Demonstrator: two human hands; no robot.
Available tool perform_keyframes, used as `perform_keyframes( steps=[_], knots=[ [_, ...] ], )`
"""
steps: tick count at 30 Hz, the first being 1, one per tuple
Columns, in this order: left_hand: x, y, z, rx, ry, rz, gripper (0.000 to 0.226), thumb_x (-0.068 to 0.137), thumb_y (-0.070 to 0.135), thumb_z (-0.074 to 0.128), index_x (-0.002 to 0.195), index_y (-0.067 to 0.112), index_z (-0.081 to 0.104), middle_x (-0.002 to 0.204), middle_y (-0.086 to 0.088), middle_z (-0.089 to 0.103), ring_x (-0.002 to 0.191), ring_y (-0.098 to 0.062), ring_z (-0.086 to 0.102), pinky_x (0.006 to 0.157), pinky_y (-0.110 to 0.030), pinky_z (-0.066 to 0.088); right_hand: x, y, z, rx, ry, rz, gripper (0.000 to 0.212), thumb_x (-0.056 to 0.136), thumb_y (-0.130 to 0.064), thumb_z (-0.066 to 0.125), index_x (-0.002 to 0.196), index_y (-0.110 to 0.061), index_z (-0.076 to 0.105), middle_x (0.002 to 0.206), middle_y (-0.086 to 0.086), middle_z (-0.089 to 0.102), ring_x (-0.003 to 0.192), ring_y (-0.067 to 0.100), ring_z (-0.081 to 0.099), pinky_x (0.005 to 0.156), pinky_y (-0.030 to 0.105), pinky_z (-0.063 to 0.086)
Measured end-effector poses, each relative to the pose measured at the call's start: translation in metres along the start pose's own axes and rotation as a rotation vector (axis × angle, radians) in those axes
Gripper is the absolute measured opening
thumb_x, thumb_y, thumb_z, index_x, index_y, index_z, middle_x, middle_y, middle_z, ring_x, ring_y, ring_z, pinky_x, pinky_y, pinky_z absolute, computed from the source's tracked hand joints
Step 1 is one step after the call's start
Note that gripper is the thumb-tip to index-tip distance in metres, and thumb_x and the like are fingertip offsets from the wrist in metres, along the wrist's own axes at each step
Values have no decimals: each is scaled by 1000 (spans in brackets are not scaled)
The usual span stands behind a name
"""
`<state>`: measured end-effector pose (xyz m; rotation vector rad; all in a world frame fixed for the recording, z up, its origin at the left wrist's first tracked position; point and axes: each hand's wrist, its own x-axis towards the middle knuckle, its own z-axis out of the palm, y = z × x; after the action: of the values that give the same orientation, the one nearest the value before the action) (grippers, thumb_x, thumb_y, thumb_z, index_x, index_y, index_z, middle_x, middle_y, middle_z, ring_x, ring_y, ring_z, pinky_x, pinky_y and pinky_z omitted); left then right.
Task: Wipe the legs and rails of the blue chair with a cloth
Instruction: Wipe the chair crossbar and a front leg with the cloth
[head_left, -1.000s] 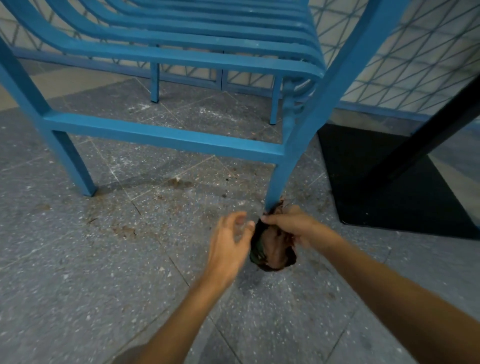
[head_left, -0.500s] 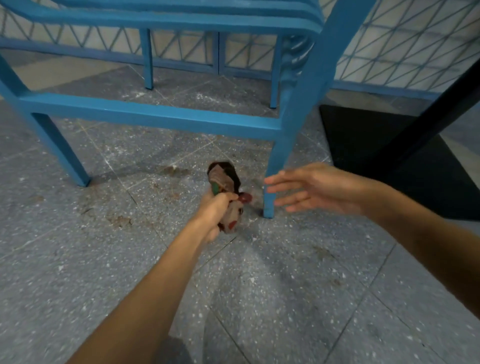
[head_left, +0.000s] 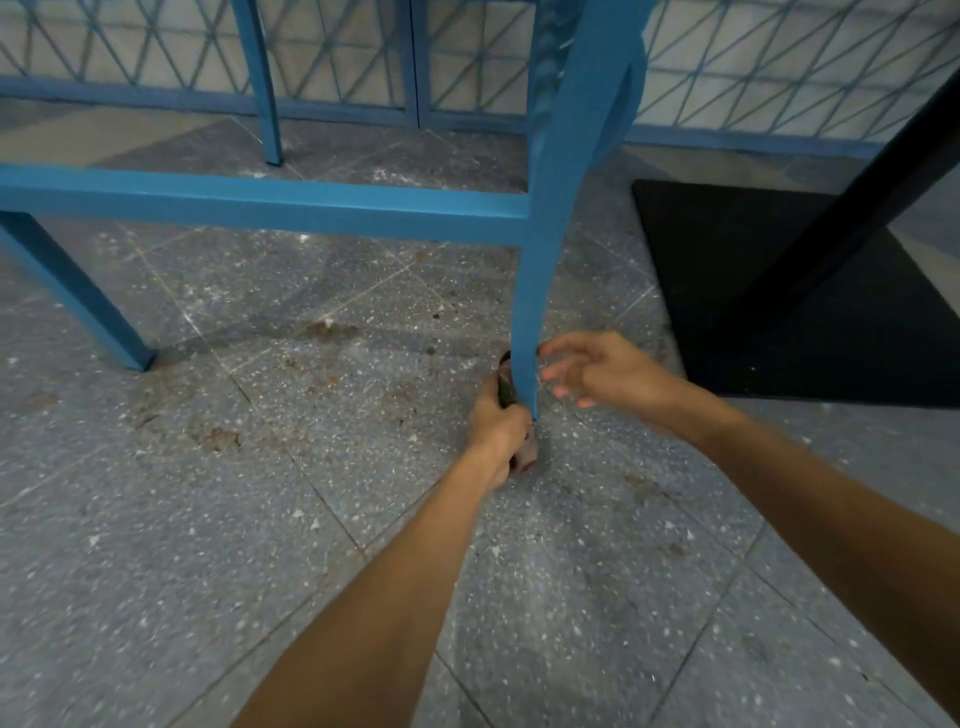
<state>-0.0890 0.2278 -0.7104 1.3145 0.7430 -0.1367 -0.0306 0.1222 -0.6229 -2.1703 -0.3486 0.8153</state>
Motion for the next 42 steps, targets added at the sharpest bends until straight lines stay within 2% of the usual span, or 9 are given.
perform_keyframes(
  steps=[7,12,16,18,22,27,31,36,42],
  knots=[
    [-22,22,-14,-148,-24,341,71,83,-15,41,140,29,38,108,4,65,91,-10,63,75,-28,52,12,-10,-1,-31,101,-192,57,84,13,44,131,-20,51,100,2,67,97,12,65,86,26,52],
    [-10,-28,14,1,18,369,98,72,-2,49,136,63,12,138,-23,37,121,-60,38,93,-73,36,18,-10,4,-127,141,-253,56,84,13,40,130,-17,52,97,4,66,97,18,65,92,36,52],
    [-9,-25,39,-5,96,133,116,72,-13,60,139,54,-7,141,1,16,122,-39,47,100,-53,44,20,-7,5,-112,126,-282,58,83,15,43,132,-15,50,90,-5,62,97,19,65,91,34,53],
    [-6,-10,47,-138,124,18,108,71,-13,61,147,34,0,143,-9,20,121,-27,46,102,-42,45,20,-5,6,-108,131,-288,58,84,14,45,133,-15,49,89,-9,61,98,18,65,90,34,53],
    [-11,-3,33,-394,36,172,72,81,-21,43,142,14,32,132,-15,53,114,-24,57,99,-36,45,13,-10,3,-1,80,-268,59,81,13,54,134,-13,49,89,-5,62,96,19,65,86,31,55],
    [-3,-12,22,-302,320,299,48,77,-21,59,117,5,60,109,-8,69,99,-18,65,94,-38,52,19,6,-3,-12,141,-225,52,86,9,47,131,-17,52,100,1,62,103,18,62,86,26,51],
    [8,-13,-4,1,293,388,34,73,-8,74,79,23,61,85,0,71,82,-15,68,82,-34,57,17,43,1,-152,97,63,53,86,0,59,135,-12,45,108,-3,52,110,21,56,76,22,42],
    [-4,4,-21,-246,178,439,30,77,-12,68,89,15,60,92,-4,68,86,-12,67,75,-24,57,10,55,42,-450,427,67,50,82,-23,71,118,-6,40,118,16,47,107,32,50,84,37,48],
    [-18,3,-16,-183,42,523,49,75,-6,73,106,27,54,110,-5,69,104,-13,67,92,-26,51,20,45,33,-133,465,18,10,93,-17,56,93,-11,48,86,11,65,77,26,64,62,29,47]
  ],
)
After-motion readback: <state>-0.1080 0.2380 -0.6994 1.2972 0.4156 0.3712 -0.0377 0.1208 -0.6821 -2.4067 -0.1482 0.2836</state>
